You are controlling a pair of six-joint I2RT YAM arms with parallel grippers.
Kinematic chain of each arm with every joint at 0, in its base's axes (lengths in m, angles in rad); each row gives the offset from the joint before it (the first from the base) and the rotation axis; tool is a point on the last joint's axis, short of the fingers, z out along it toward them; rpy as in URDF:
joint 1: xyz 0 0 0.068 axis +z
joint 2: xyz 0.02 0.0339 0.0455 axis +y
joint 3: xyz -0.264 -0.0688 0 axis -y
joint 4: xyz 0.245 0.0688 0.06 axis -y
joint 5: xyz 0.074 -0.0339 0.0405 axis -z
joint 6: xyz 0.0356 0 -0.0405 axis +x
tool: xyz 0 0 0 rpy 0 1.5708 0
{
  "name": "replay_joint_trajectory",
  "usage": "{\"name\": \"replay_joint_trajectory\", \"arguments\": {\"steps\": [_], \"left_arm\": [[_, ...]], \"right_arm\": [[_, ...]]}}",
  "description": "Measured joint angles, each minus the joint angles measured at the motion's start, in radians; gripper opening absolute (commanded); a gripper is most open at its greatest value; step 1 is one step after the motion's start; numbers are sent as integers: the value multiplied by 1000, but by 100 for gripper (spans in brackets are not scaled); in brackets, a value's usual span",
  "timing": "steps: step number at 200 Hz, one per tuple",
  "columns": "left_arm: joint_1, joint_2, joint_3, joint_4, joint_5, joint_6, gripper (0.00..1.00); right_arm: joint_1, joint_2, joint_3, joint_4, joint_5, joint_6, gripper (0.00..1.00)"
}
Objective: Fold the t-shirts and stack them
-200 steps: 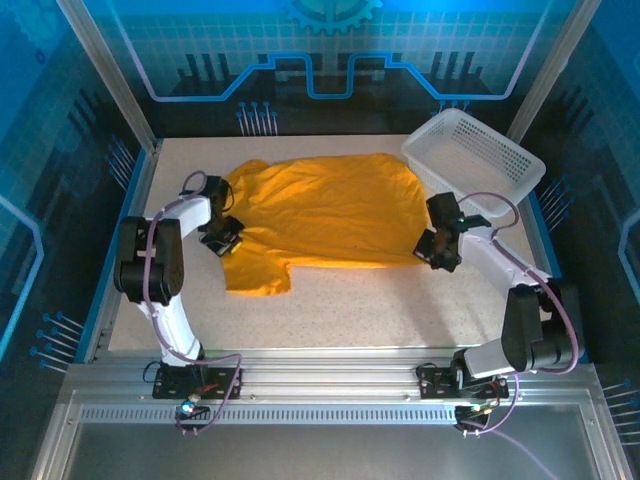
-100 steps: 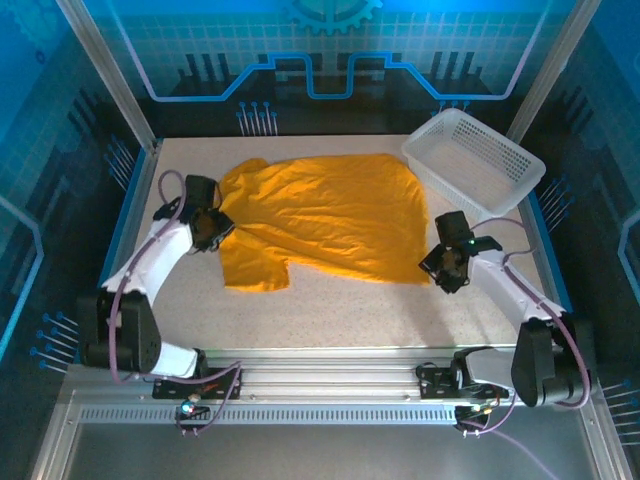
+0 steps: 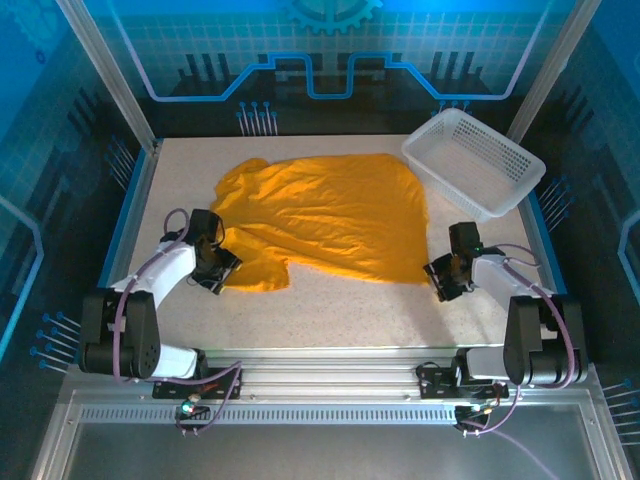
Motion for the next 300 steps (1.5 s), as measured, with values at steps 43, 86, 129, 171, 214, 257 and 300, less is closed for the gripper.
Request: {"name": "replay_joint_trajectory", "arguments": {"steps": [43, 86, 129, 171, 214, 257, 300], "left_arm": [[-11, 137, 122, 51, -11, 57, 71], [-84, 281, 195, 98, -23, 96, 30], [-66, 305, 176, 106, -49, 102, 0], [-25, 225, 143, 98, -60, 102, 0], [126, 91, 70, 74, -99, 105, 0], [173, 68, 64, 63, -100, 123, 0], [166, 68, 62, 65, -53, 103, 0]], "right_arm": [[16, 41, 11, 16, -40, 32, 46], [46, 118, 80, -58, -14, 47, 6], [155, 159, 352, -181, 127, -88, 0], [392, 257, 706, -352, 374, -302, 0], [614, 513, 777, -434, 364, -406, 0], [667, 552, 759, -483, 305, -412, 0], [539, 320, 557, -499, 304, -389, 0]]}}
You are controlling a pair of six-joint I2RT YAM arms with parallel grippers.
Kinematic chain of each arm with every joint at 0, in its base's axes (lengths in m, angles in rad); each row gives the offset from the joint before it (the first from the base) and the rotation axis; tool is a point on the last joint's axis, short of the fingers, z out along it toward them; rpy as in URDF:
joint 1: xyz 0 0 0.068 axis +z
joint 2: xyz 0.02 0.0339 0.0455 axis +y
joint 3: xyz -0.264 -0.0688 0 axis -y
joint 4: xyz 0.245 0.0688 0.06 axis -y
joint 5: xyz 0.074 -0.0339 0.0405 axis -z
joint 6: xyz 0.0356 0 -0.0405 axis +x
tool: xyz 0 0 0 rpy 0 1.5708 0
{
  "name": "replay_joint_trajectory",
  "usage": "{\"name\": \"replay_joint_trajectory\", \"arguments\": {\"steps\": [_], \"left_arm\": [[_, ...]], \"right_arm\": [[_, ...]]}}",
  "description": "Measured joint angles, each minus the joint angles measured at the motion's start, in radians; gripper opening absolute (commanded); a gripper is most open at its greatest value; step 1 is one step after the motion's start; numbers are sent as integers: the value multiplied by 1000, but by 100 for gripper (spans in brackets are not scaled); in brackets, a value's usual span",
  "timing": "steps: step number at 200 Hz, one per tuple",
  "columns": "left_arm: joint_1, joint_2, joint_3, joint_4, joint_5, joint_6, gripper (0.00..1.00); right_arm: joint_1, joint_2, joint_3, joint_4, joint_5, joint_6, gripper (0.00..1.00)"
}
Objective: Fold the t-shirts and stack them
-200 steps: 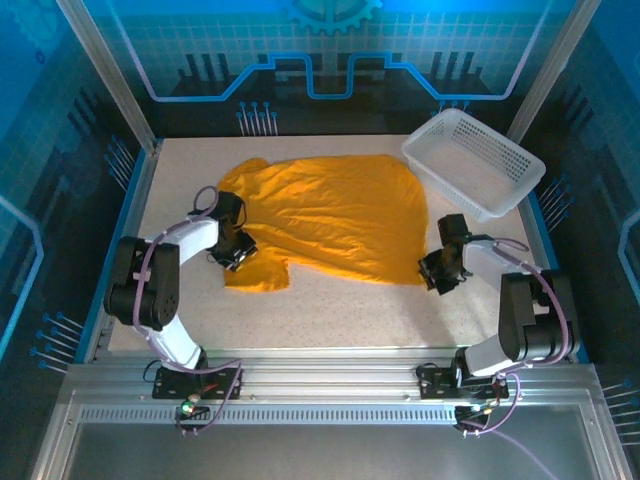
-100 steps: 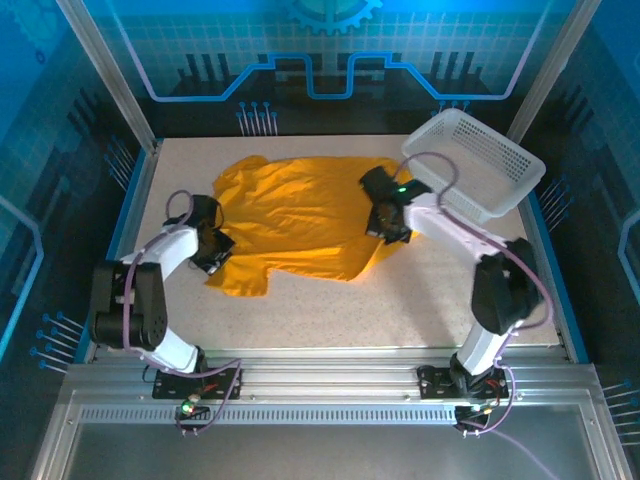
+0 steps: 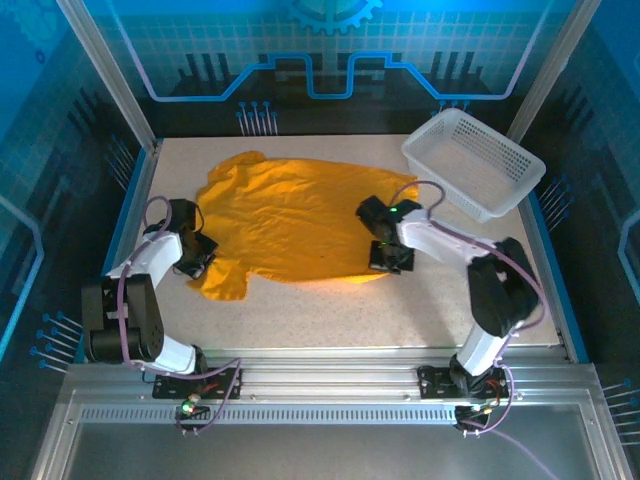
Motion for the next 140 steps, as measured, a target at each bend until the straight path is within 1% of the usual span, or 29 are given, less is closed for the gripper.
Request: {"name": "replay_joint_trajectory", "arguments": {"steps": [16, 27, 43, 47, 51, 59, 72, 80, 85, 94, 104, 115, 140], "left_arm": [[-23, 0, -1, 0, 21, -13, 0], [-54, 0, -6, 0, 32, -29, 0], [-98, -2, -24, 1, 43, -45, 0], [-109, -3, -32, 2, 45, -55, 0], [-116, -4, -39, 1, 47, -57, 0], [-126, -7, -56, 0, 51, -65, 0], [-131, -12, -77, -4, 50, -78, 0], [-131, -17, -83, -10, 50, -83, 0], [-131, -23, -85, -13, 49, -85, 0], [-131, -37, -85, -22, 45, -85, 0], [-131, -59, -85, -29, 34, -85, 0], [-131, -84, -85, -36, 20, -84, 0], [-131, -106, -84, -50, -4, -83, 0]], "right_arm": [[-59, -94, -72, -10, -10, 5, 0], [-88, -151, -122, -14, -28, 10, 0], [-101, -204, -193, -14, -69, 22, 0], [-101, -211, -210, -12, -81, 28, 1], [-101, -216, -227, -10, -94, 30, 4], [-101, -220, -256, -5, -119, 40, 14], [-107, -218, -294, 8, -154, 56, 36], [-116, -218, -304, 18, -175, 54, 47], [-123, -219, -307, 26, -183, 50, 52], [-142, -226, -307, 46, -196, 48, 57], [-165, -243, -307, 68, -209, 41, 59], [-196, -272, -307, 79, -213, 39, 58], [-269, -338, -314, 79, -205, 40, 50]]}}
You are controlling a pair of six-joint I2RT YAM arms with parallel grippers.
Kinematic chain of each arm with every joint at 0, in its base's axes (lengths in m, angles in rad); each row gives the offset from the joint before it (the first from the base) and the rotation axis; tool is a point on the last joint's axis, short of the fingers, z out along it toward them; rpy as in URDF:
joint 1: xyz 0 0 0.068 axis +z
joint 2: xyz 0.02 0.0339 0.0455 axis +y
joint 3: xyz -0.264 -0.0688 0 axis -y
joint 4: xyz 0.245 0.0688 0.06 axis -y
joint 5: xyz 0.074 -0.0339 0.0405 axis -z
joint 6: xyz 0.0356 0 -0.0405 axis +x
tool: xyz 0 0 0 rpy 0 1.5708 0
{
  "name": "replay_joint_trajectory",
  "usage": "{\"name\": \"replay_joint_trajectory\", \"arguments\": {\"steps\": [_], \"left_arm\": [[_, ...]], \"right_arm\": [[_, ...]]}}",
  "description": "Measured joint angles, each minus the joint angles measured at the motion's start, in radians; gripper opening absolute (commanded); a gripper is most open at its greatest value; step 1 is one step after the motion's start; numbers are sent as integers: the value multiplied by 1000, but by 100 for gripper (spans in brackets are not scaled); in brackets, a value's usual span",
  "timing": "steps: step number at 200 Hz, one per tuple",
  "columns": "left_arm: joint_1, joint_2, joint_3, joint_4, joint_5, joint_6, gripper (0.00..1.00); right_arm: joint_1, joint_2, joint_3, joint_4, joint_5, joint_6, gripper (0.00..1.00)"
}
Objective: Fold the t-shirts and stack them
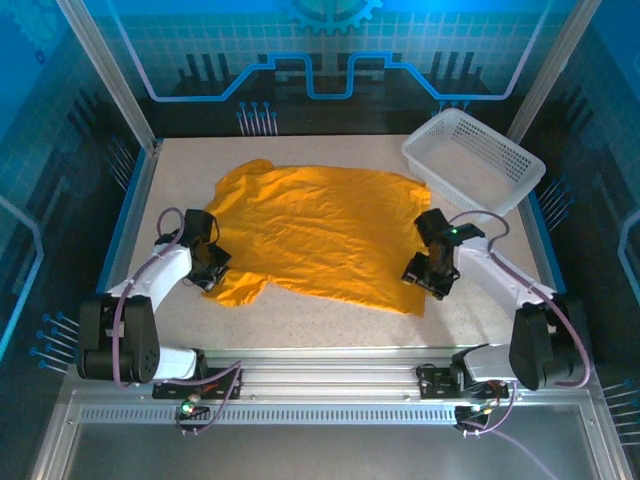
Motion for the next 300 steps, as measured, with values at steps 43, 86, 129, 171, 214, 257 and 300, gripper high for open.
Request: {"name": "replay_joint_trajectory", "arguments": {"steps": [43, 86, 129, 171, 214, 257, 300], "left_arm": [[0, 0, 0, -3, -4, 0, 0], [0, 0, 0, -4, -3, 5, 0], [0, 0, 0, -3, -2, 6, 0], [0, 0, 0, -3, 6, 7, 0], [-7, 0, -2, 1, 78, 8, 30], [-45, -83, -2, -110, 76, 2, 60], [-46, -218, -35, -219, 23, 17, 46]], "right_arm": [[-48, -137, -173, 6, -3, 79, 50], [-54, -86, -263, 80, -67, 140, 51], [-54, -14, -269, 172, -101, 176, 39], [-56, 47, -230, 121, -85, 199, 4], [-159, 68, -153, 125, -29, 145, 0], [-264, 173, -10, 135, -3, 35, 0], [-241, 206, 35, 140, -7, -17, 0]]}}
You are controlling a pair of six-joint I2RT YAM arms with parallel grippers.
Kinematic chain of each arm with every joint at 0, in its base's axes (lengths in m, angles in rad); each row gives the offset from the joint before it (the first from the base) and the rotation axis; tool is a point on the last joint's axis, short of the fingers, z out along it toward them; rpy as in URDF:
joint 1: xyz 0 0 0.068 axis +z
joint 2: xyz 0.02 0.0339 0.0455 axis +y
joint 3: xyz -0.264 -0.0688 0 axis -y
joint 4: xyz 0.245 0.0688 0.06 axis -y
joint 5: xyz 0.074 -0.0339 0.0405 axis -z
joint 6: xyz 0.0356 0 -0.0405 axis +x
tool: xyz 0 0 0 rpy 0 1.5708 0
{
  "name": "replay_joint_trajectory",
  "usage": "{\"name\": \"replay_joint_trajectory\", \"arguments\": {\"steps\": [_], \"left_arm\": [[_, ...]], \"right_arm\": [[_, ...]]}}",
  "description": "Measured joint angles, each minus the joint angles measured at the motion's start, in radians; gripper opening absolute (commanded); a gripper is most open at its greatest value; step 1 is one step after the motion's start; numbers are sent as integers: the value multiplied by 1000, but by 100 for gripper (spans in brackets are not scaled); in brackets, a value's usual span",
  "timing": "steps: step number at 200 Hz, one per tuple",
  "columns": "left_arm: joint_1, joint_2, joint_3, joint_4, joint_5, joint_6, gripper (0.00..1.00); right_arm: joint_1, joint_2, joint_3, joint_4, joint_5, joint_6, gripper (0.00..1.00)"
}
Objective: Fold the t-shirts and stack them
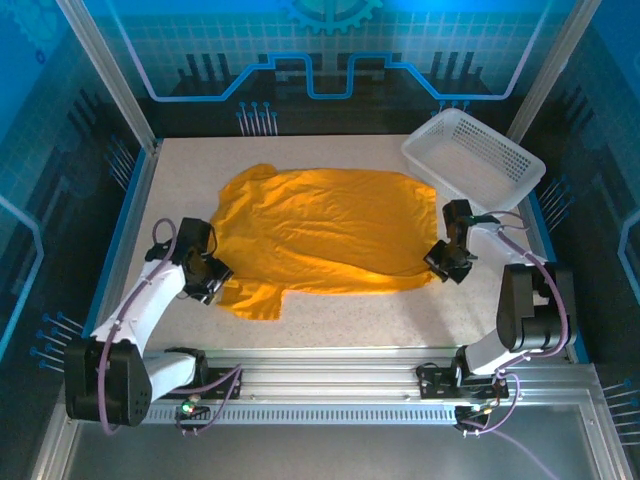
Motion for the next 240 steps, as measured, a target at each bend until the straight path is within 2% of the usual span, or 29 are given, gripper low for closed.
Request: {"name": "replay_joint_trajectory", "arguments": {"steps": [9, 38, 74, 85, 117, 134, 153, 200, 240], "left_arm": [[-1, -10, -33, -10, 0, 1, 46], [-3, -16, -114, -30, 0, 4, 60], [-2, 42, -122, 59, 1, -4, 62], [-2, 57, -123, 98, 1, -18, 57], [-2, 120, -167, 225, 31, -49, 33], [3, 125, -172, 216, 30, -56, 20], [6, 119, -173, 191, 20, -63, 0], [-1, 107, -118, 208, 50, -81, 0], [-1, 8, 69, 180, 46, -122, 0]], "right_arm": [[7, 0, 0, 0, 0, -3, 0], [14, 7, -3, 2, -8, -3, 0], [24, 19, -3, 2, -8, -10, 0], [25, 19, -3, 3, -13, -11, 0], [27, 19, -3, 3, -23, -14, 0], [32, 19, -3, 5, -22, -18, 0], [51, 14, 3, 5, -18, -30, 0], [96, -37, 128, -12, 0, -64, 0], [117, -96, 313, -17, 3, -108, 0]]}}
